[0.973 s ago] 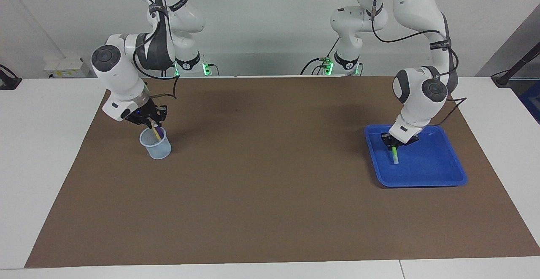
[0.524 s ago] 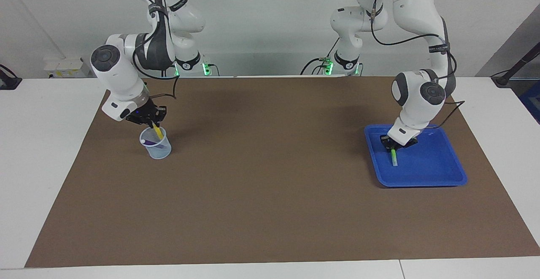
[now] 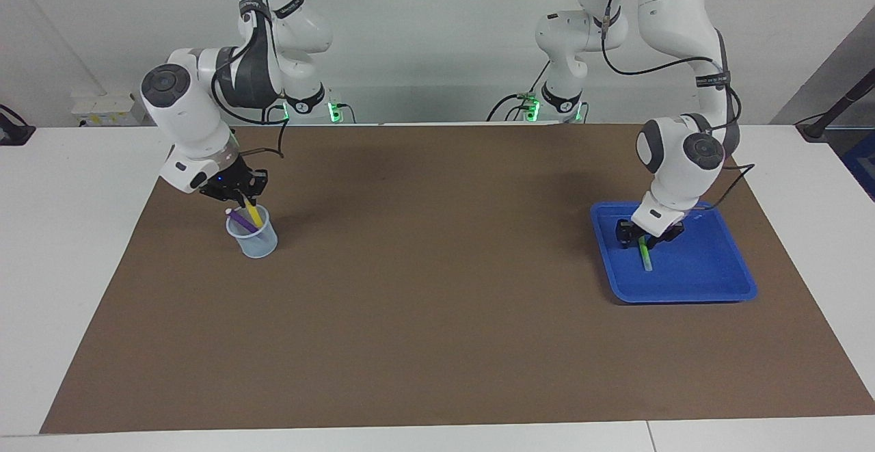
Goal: Right arm passes pens to left for tray arrangement
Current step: 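Grasp the yellow pen from the cup with the right gripper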
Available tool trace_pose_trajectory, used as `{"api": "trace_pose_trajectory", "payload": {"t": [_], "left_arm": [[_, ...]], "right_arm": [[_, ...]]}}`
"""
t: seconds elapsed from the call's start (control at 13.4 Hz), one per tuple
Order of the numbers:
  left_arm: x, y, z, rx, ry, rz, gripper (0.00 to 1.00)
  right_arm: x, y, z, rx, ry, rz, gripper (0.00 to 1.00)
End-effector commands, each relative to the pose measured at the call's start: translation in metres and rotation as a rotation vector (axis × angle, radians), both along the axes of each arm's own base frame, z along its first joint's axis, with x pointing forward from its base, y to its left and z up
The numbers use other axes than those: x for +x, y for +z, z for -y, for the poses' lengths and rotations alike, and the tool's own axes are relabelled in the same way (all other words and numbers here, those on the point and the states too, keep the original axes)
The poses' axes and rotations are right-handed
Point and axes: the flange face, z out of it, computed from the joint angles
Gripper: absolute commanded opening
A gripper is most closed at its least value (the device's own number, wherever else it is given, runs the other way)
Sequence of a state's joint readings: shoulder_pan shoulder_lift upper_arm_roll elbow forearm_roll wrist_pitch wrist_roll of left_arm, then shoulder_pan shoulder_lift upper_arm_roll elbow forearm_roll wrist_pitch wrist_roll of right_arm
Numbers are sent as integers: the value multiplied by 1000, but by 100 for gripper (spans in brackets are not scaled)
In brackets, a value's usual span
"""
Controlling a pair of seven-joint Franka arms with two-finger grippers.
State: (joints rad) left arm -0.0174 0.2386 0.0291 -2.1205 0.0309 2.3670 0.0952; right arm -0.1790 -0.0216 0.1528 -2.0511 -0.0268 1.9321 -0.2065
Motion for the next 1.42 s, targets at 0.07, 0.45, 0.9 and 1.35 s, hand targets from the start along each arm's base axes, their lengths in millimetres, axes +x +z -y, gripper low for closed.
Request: {"api": "trace_pose_trajectory", "payload": {"t": [0.07, 0.45, 0.9, 1.35], "left_arm": [[6, -2, 2, -47, 42, 11, 63], [23, 26, 2, -59, 51, -1, 92], [50, 107, 7, -145, 103, -90, 100], [50, 171, 33, -534, 615, -235, 100]], "right_arm": [[16, 62, -17, 4, 52, 6, 0], [23, 136, -73, 72, 114, 96, 0], [17, 155, -146, 374, -111, 111, 0], [-5, 152, -257, 529, -317, 176, 0]]}}
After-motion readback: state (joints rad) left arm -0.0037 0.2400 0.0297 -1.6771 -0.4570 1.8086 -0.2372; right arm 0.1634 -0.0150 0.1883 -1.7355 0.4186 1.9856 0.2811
